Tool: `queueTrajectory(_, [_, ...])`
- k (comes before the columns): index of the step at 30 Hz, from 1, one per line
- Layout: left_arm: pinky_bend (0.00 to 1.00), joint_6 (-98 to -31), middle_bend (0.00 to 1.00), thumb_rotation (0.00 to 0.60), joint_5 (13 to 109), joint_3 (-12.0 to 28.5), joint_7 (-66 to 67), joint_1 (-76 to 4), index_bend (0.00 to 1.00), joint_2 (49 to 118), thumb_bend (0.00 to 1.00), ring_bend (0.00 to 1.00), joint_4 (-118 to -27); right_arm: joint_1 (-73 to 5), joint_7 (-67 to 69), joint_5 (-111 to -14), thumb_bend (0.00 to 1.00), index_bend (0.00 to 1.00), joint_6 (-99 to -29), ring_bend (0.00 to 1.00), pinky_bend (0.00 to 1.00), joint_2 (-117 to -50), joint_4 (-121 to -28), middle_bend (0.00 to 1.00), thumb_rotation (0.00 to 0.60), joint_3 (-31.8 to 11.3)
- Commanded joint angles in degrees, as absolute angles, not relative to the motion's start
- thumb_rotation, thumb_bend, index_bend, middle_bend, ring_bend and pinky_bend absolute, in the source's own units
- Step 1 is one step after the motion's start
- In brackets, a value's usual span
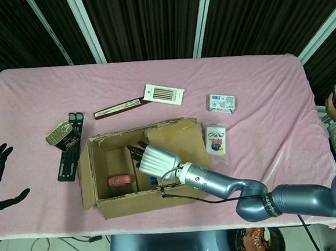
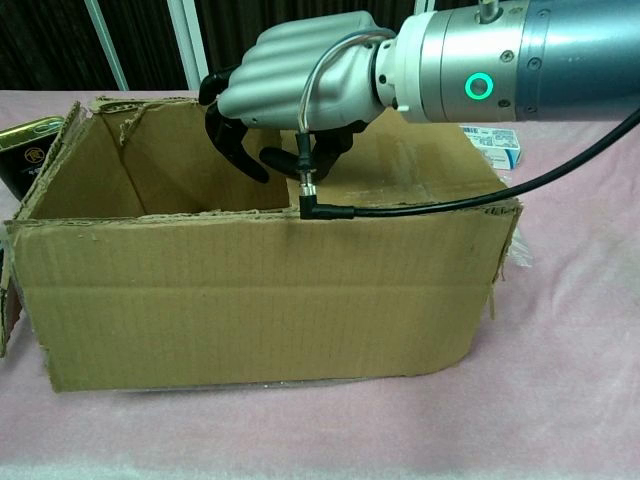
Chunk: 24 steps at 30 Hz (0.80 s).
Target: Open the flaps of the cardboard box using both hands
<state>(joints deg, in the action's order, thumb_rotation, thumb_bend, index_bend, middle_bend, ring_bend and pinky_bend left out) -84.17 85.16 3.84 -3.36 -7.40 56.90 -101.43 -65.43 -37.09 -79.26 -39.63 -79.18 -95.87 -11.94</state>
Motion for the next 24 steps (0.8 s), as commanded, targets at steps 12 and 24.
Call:
queueTrajectory(12, [0.10, -83.84, 0.00, 0.600, 85.38, 3.66, -3.80, -7.44, 0.00, 56.40, 0.12, 0.02, -102.12, -66.37, -51.41, -74.82, 0.74, 0.51, -41.52, 0.05, 0.22, -76.42, -98.35, 0.20, 0.600, -9.30])
queueTrajectory(24, [0.11, -83.77, 0.00, 0.600, 85.72, 3.53, -4.18, -7.43, 0.00, 56.18, 0.12, 0.02, -102.52, -67.18, -59.10, -73.68, 0.71, 0.53, -44.07, 0.04, 0.22, -73.51, -102.25, 0.20, 0.600, -8.57])
